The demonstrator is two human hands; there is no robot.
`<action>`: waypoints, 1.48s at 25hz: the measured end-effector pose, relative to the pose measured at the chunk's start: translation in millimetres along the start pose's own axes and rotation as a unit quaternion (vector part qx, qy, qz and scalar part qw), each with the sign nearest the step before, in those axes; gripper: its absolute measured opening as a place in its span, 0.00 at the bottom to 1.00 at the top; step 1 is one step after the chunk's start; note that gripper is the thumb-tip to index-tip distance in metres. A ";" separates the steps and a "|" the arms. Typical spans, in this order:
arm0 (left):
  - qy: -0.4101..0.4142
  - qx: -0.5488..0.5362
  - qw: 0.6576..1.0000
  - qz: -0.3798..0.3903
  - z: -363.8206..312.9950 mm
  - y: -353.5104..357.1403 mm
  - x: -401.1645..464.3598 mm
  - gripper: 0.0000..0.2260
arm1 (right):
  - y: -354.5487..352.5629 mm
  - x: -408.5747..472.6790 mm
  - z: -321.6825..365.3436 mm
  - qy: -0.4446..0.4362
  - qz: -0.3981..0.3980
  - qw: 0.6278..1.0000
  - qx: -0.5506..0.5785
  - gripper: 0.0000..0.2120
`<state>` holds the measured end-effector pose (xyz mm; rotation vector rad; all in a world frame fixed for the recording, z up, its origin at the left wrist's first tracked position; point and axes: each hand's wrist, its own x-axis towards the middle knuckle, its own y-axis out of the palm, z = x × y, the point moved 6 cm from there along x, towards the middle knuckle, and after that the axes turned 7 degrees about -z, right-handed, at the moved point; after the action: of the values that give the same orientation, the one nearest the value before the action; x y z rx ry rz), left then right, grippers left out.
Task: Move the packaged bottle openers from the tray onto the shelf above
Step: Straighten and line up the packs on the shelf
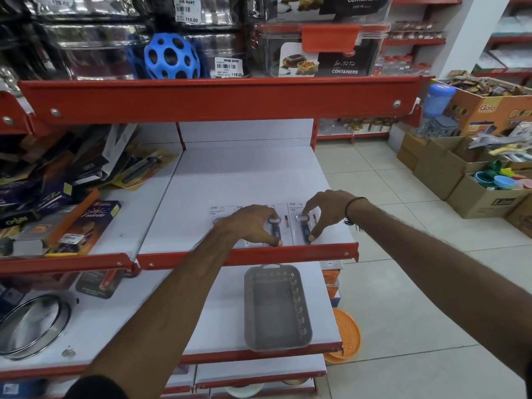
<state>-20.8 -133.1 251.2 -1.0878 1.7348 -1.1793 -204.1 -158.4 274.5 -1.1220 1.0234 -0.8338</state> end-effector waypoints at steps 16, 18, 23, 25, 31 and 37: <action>0.014 -0.004 1.000 0.000 -1.5 0.4 4.2 0.34 | 1.8 -5.2 2.6 0.005 0.005 1.000 0.026 0.36; 0.016 -0.001 1.000 -0.001 -0.9 0.8 5.6 0.34 | 2.9 -3.6 1.8 0.008 0.006 0.999 0.034 0.36; 0.019 0.003 1.000 -0.003 -0.7 1.6 6.5 0.34 | 4.0 -1.3 3.5 0.005 0.004 0.999 0.045 0.35; 0.019 0.008 1.000 -0.003 -1.1 1.2 6.3 0.34 | 4.1 0.6 5.2 0.002 0.005 0.999 0.039 0.36; 0.019 -0.006 1.000 -0.006 -0.9 0.4 6.2 0.35 | 3.2 1.5 6.9 0.003 0.014 0.999 0.030 0.35; 0.028 -0.028 0.999 -0.023 -2.7 -1.3 1.4 0.38 | -9.9 -9.3 10.6 0.009 -0.024 0.998 0.062 0.37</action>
<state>-23.5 -133.9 253.0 -1.1438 1.8032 -1.2068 -197.5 -148.9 287.3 -1.0389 0.9486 -0.9347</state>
